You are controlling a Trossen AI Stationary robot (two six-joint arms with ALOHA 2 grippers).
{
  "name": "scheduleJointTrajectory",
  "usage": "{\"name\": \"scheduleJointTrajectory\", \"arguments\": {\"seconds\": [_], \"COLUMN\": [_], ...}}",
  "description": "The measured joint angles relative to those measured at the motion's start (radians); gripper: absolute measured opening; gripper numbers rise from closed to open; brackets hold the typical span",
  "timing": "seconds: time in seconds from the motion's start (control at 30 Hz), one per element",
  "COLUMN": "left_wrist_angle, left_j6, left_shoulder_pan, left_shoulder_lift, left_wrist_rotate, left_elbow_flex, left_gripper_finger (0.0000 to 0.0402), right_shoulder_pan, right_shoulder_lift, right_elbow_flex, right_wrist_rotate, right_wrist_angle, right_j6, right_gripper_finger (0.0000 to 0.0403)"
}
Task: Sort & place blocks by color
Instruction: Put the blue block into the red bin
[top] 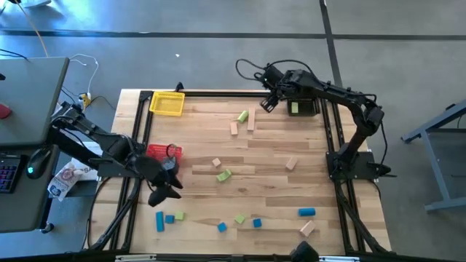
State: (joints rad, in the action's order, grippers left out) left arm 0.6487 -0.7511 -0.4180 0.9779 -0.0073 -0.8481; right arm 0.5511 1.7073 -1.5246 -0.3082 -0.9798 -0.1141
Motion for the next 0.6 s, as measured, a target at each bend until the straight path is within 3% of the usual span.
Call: {"name": "scheduleJointTrajectory", "arguments": {"seconds": [0.2,0.6], "left_wrist_angle": [0.113,0.127], "left_j6": [0.046,-0.004], "left_shoulder_pan": [-0.046,-0.171], "left_shoulder_lift": [0.103,0.247], "left_wrist_rotate": [-0.082,-0.083], "left_elbow_flex": [-0.034,-0.036], "left_gripper_finger": [0.0188,0.0188], "right_shoulder_pan": [-0.067,-0.137], "right_shoulder_lift": [0.0,0.0], "right_elbow_flex": [0.0,0.001], "right_wrist_rotate": [0.009,0.005], "right_wrist_angle": [0.002,0.013], "right_j6": [-0.02,-0.046], "right_gripper_finger": [0.0213,0.0213]}}
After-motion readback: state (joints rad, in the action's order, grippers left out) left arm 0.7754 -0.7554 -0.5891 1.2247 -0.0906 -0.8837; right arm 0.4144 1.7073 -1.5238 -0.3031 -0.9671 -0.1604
